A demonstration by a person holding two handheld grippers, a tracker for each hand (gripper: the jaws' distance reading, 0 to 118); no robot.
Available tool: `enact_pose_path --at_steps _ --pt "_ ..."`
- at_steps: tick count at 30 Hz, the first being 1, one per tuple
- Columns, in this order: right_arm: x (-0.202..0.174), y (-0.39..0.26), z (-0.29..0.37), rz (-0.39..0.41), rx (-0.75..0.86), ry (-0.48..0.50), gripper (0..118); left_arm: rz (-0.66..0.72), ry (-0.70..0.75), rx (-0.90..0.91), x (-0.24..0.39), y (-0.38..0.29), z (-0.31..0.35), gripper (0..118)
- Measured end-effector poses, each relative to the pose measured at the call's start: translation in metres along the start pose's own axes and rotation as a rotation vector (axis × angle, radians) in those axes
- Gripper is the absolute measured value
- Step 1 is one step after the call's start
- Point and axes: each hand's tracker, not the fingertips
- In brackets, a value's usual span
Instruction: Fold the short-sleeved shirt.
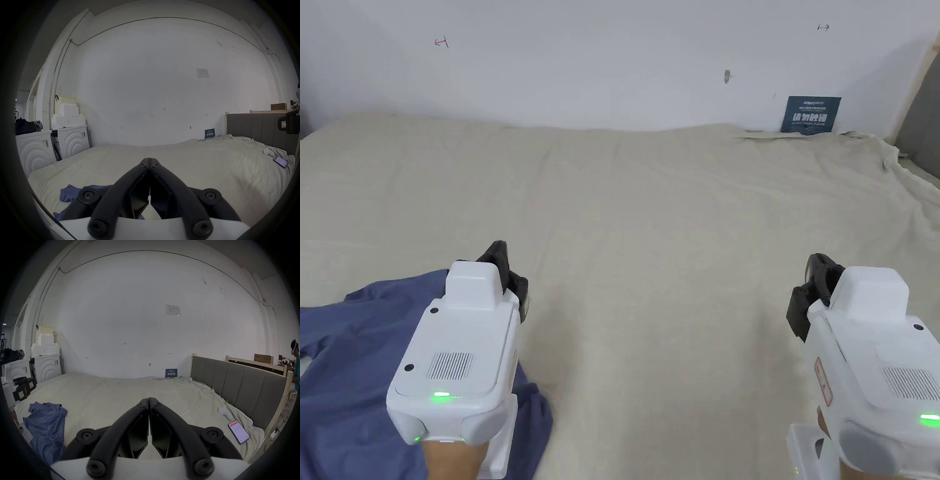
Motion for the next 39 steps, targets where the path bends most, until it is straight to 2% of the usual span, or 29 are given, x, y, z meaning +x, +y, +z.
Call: enact_pose_path --at_steps 8,19,25,32,39 --pt "-0.046 0.010 -0.012 0.013 0.030 0.100 0 -0.010 0.095 0.010 -0.042 0.001 0.012 0" --pt "-0.151 0.015 -0.022 0.025 0.046 0.342 0 -0.027 0.354 -0.017 -0.150 -0.005 0.062 0" --pt "-0.191 0.011 -0.016 0.036 0.046 0.436 0 -0.043 0.446 -0.035 -0.192 -0.009 0.092 0" --pt "-0.211 0.008 -0.010 0.036 0.030 0.476 0 -0.061 0.475 -0.050 -0.210 -0.012 0.106 0" --pt "-0.203 0.006 -0.018 0.038 0.025 0.468 0 -0.003 0.406 -0.123 -0.210 -0.017 0.084 0"
